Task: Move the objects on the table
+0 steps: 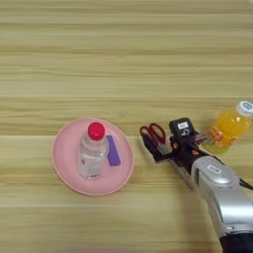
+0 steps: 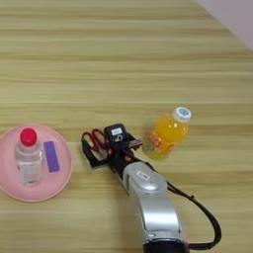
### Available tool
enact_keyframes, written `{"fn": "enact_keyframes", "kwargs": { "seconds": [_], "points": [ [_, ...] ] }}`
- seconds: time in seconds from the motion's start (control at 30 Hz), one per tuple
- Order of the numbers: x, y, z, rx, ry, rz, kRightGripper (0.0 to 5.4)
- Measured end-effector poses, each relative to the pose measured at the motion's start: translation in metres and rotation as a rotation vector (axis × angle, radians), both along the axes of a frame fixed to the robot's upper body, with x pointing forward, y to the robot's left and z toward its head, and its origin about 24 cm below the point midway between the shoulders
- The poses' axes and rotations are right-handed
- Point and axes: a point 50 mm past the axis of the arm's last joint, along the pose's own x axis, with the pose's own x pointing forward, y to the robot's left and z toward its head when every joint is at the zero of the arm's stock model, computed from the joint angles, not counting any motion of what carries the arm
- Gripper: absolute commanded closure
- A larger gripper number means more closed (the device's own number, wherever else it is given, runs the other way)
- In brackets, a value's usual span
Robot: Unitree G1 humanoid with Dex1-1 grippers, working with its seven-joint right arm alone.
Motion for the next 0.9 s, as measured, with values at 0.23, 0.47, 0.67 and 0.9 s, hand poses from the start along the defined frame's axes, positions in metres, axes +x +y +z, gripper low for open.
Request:
{"fn": "enact_keyframes", "kwargs": {
  "seconds": [0.23,0.47,0.67,0.9],
  "points": [
    [0.007,-0.001,0.013,-0.002,-0.122,-0.035,0.04],
    [0.009,-0.004,0.022,-0.040,-0.231,-0.069,0.04],
    [0.011,-0.015,0.041,-0.117,-0.407,-0.161,0.04],
    [0.008,-0.038,0.066,-0.204,-0.570,-0.333,0.04]
  ]
}}
